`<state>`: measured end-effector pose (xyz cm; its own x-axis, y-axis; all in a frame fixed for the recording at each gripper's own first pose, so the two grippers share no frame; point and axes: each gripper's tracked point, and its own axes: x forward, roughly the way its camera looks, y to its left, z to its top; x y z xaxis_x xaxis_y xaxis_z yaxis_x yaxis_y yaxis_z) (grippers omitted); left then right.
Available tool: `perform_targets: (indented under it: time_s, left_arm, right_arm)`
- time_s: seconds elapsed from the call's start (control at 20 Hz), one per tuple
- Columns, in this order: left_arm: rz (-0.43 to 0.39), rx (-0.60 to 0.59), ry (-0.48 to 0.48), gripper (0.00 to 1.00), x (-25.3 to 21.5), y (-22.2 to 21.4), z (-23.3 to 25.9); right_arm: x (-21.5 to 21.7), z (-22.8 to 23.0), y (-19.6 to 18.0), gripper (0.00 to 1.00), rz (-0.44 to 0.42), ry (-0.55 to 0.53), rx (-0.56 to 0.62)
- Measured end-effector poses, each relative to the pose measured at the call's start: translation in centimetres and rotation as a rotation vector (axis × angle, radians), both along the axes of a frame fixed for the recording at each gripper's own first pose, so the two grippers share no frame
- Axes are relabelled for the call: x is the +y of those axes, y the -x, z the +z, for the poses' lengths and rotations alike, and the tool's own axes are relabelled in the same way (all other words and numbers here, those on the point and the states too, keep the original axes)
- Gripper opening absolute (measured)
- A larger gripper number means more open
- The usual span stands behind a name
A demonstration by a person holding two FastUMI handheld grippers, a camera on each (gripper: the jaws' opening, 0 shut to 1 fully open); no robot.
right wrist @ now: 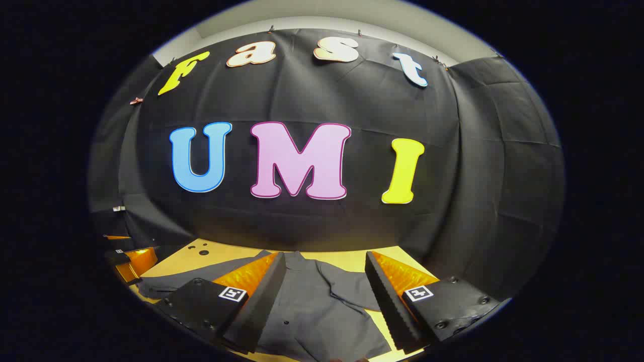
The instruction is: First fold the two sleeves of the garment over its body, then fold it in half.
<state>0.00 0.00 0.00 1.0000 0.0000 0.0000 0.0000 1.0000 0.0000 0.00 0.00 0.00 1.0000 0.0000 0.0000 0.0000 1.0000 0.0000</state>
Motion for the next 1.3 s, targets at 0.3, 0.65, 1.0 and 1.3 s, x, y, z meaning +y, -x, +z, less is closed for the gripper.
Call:
perform_targets:
  time_s: [0.3,0.65,1.0,1.3]
  left_arm:
    - [-0.001,0.003,-0.01,0.98,-1.2,-1.2,0.0]
    - [-0.003,0.013,-0.019,0.98,-2.5,-2.1,-0.4]
    - [-0.003,0.031,-0.038,0.96,-3.5,-2.4,-0.9]
    - [0.004,0.058,-0.049,0.98,-4.1,-2.9,-1.7]
  right_arm:
    - [-0.9,0.1,-1.4,0.98,0.005,0.024,-0.017]
    - [-1.8,-1.6,-2.9,0.98,0.015,0.0,0.036]
    - [-3.0,-3.2,-4.5,0.98,0.018,-0.03,0.081]
    - [-5.0,-5.3,-6.5,0.98,-0.001,-0.038,0.141]
